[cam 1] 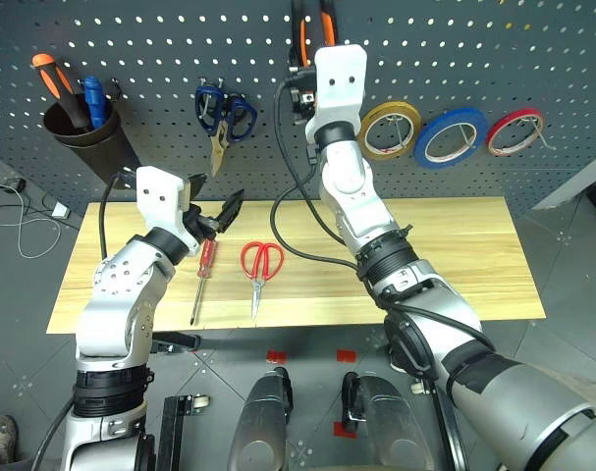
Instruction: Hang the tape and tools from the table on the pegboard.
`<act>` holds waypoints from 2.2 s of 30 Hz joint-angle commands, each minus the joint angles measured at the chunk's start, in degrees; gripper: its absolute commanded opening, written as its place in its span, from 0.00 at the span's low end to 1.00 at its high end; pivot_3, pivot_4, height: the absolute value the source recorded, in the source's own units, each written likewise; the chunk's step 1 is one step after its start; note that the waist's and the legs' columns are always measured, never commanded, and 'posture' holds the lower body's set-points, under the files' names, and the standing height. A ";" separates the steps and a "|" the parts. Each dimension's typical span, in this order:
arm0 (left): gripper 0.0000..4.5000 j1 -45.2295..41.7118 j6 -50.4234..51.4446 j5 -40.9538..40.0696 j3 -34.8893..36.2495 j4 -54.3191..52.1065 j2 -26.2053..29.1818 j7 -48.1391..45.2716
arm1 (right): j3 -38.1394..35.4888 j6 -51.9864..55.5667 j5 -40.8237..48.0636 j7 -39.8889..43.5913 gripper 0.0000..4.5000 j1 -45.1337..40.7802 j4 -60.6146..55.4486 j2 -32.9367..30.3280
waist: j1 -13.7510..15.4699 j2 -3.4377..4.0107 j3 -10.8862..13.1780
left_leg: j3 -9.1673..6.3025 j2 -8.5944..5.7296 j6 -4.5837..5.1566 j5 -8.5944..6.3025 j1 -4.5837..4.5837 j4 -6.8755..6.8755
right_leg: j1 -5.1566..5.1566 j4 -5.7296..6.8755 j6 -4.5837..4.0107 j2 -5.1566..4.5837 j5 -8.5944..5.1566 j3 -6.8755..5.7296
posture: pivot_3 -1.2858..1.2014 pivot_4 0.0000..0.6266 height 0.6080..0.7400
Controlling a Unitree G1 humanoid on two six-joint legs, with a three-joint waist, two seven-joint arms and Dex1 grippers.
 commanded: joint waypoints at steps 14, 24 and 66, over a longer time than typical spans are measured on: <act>1.00 8.22 8.45 6.54 -6.17 0.97 -2.58 5.79 | 13.67 41.47 13.23 24.65 1.00 40.43 -60.31 -7.99 | 0.05 -0.02 -0.02 | -0.02 -0.02 0.04 -0.05 -0.04 -0.34 | 0.02 -0.39 0.05 0.00 -0.03 -0.02 | 0.53 0.54 1.00; 1.00 7.29 24.80 9.41 -10.85 7.28 -8.68 12.69 | 15.54 65.22 30.05 38.96 1.00 52.81 -81.81 -22.35 | -0.35 -0.05 0.00 | -0.15 0.00 0.26 -0.19 0.04 -0.18 | 0.04 -0.15 0.35 0.03 -0.20 -0.03 | 0.51 0.55 1.00; 0.07 24.97 -17.15 24.48 -8.08 -12.09 -1.92 13.05 | 8.76 60.87 27.00 39.95 1.00 53.19 -94.52 -39.83 | -1.28 -0.13 -0.23 | -0.09 -0.01 0.23 -0.21 -0.06 -0.21 | 0.06 -0.45 0.39 -0.03 -0.19 -0.04 | 0.49 0.47 1.00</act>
